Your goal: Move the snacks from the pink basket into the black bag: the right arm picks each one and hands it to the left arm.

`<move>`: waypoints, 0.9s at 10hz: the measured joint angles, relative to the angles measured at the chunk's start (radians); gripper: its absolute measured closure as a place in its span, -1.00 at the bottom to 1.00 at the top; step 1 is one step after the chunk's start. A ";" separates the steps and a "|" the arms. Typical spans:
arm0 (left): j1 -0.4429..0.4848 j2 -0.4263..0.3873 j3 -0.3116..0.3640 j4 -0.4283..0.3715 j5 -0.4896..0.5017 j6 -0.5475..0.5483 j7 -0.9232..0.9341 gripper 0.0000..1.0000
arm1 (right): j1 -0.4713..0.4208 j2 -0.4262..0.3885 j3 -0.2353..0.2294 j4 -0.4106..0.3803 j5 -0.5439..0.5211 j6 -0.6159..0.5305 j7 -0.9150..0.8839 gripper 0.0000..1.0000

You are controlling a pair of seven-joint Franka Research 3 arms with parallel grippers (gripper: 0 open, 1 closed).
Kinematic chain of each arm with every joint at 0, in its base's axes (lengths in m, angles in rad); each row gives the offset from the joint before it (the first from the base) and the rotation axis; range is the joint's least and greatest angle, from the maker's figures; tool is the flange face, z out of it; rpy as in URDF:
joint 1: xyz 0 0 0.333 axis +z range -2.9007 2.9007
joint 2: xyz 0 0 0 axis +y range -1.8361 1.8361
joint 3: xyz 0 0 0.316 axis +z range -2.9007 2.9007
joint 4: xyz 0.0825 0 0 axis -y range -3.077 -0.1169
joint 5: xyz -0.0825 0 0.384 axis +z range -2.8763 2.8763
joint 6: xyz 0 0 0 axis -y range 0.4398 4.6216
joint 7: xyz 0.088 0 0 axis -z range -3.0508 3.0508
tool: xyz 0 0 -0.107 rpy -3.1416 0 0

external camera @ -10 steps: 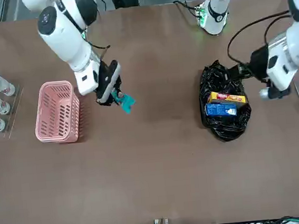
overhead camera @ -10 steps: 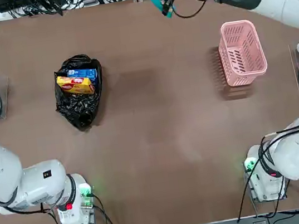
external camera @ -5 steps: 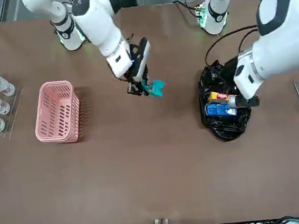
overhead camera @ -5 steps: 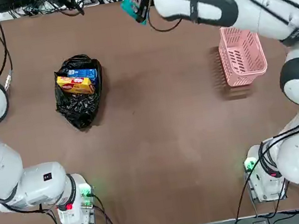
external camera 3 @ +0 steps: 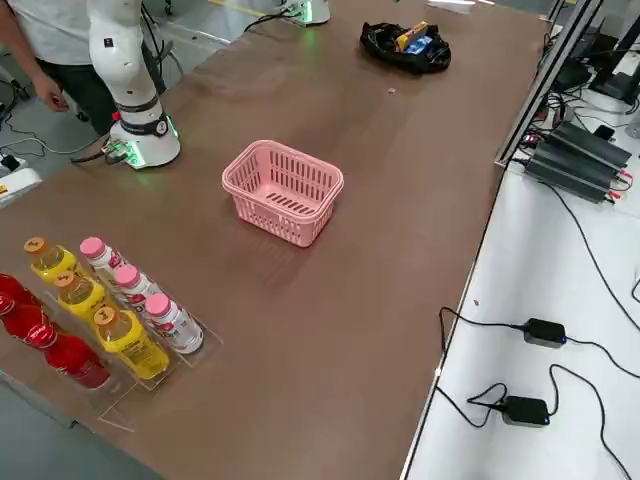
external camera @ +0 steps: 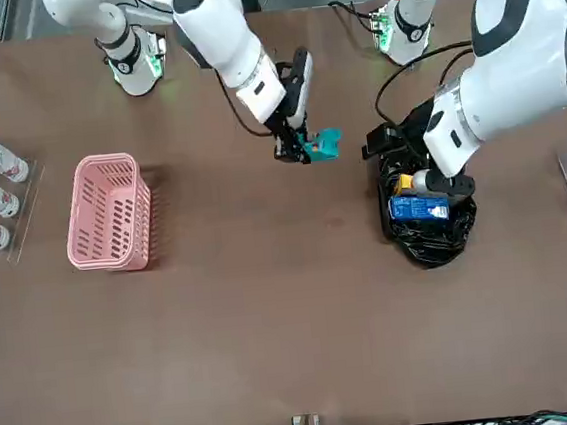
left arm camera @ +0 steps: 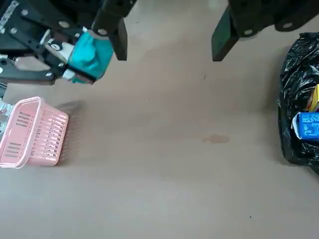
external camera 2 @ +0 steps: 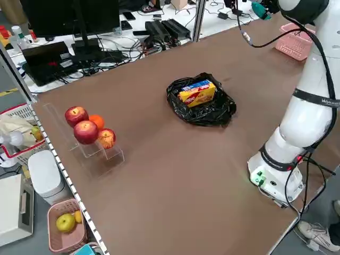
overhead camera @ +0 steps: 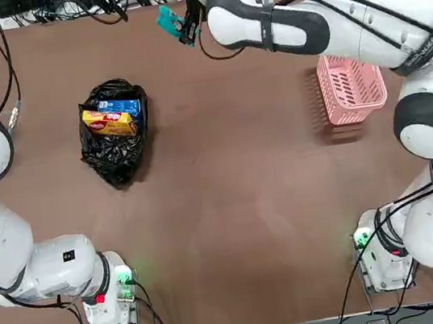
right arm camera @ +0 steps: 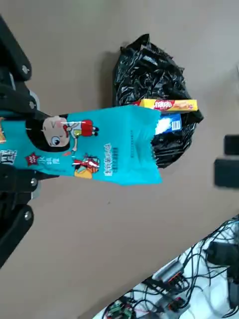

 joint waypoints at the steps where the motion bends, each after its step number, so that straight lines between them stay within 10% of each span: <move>1: 0.000 0.000 -0.010 0.000 0.000 -0.001 0.000 -0.53 | 0.012 0.005 0.000 0.015 0.000 0.000 0.013 0.28; 9: 0.070 -0.078 -0.037 0.002 -0.029 -0.203 0.021 -0.53 | 0.048 0.024 -0.003 0.074 0.000 0.010 0.083 0.28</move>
